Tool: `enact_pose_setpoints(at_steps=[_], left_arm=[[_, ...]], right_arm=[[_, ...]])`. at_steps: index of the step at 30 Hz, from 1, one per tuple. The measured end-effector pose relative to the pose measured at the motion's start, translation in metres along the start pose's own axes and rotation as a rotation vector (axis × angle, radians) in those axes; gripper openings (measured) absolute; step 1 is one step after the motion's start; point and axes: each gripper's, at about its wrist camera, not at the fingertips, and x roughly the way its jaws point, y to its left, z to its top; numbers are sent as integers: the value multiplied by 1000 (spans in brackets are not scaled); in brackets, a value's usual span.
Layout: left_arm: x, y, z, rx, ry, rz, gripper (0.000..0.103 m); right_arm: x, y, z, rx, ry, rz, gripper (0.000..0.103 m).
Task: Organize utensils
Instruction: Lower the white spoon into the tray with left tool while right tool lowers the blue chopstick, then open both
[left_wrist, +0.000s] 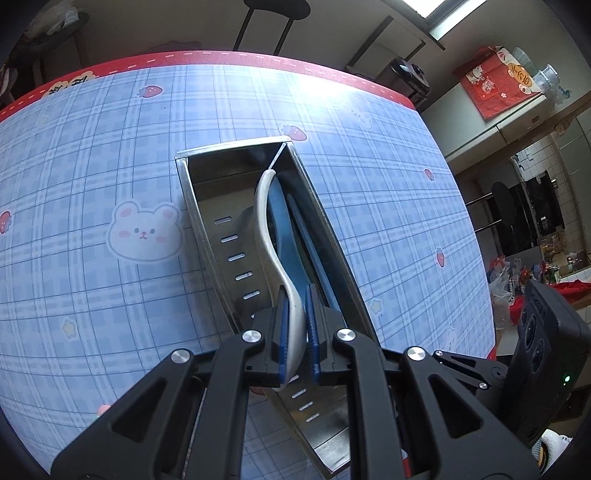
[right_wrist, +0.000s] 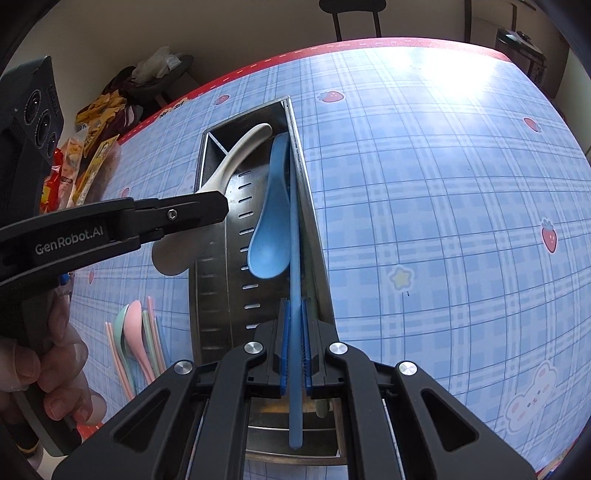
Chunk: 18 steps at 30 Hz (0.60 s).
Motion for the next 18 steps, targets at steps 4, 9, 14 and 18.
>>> enact_pose_setpoints(at_steps=[4, 9, 14, 18], left_arm=[[11, -6, 10, 8, 13, 11, 13], [21, -11, 17, 14, 26, 29, 13], [29, -10, 23, -13, 33, 12, 13], [29, -13, 26, -15, 21, -26, 24]], right_arm=[[4, 2, 5, -3, -3, -3, 7], [8, 5, 12, -15, -9, -12, 7], [9, 5, 16, -21, -14, -20, 7], [5, 5, 16, -22, -23, -26, 8]])
